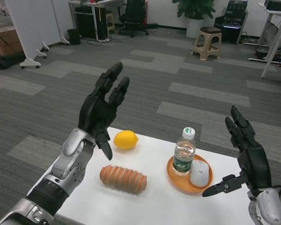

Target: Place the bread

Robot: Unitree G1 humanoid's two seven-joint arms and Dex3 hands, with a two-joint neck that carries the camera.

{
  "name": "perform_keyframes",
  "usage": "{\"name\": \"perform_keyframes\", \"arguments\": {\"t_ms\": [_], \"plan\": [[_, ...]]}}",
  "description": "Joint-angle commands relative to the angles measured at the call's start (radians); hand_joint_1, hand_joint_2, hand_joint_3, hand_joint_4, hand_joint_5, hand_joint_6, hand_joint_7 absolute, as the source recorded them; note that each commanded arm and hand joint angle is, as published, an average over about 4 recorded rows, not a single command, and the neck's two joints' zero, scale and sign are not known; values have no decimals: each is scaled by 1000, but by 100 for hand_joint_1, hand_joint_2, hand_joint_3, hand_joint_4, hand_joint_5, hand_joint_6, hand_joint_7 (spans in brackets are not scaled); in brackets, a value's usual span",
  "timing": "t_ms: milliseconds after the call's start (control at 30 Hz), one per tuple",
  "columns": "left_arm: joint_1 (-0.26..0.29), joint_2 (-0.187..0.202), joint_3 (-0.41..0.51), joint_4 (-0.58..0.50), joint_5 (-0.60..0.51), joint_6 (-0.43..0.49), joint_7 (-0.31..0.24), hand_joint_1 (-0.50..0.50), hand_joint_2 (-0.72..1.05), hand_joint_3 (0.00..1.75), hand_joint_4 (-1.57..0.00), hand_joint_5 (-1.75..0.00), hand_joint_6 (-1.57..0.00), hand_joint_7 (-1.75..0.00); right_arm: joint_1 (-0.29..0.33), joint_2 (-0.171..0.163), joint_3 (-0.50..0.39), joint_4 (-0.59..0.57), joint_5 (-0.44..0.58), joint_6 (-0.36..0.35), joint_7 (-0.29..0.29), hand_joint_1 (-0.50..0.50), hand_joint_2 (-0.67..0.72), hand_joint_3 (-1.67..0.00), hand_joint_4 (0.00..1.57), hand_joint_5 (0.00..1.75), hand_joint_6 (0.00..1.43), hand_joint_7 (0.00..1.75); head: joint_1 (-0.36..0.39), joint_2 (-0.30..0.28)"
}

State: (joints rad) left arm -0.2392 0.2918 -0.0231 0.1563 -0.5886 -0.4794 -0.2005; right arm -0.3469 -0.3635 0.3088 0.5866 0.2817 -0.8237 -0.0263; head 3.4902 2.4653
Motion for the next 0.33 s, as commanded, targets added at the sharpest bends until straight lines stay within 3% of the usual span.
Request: {"name": "perform_keyframes", "arguments": {"t_ms": [33,333], "plan": [[18,0,25,-1,26,-10,11,37,-64,9,0,0,0,-28,6,-3,-5,-9,8,0,-1,-8,15,0,0,0,0,0,0,-1],[32,-2,38,-6,33,-10,13,37,-64,9,0,0,0,-28,6,-2,-5,-15,8,-1,-1,-8,15,0,0,0,0,0,1,-1]]}}
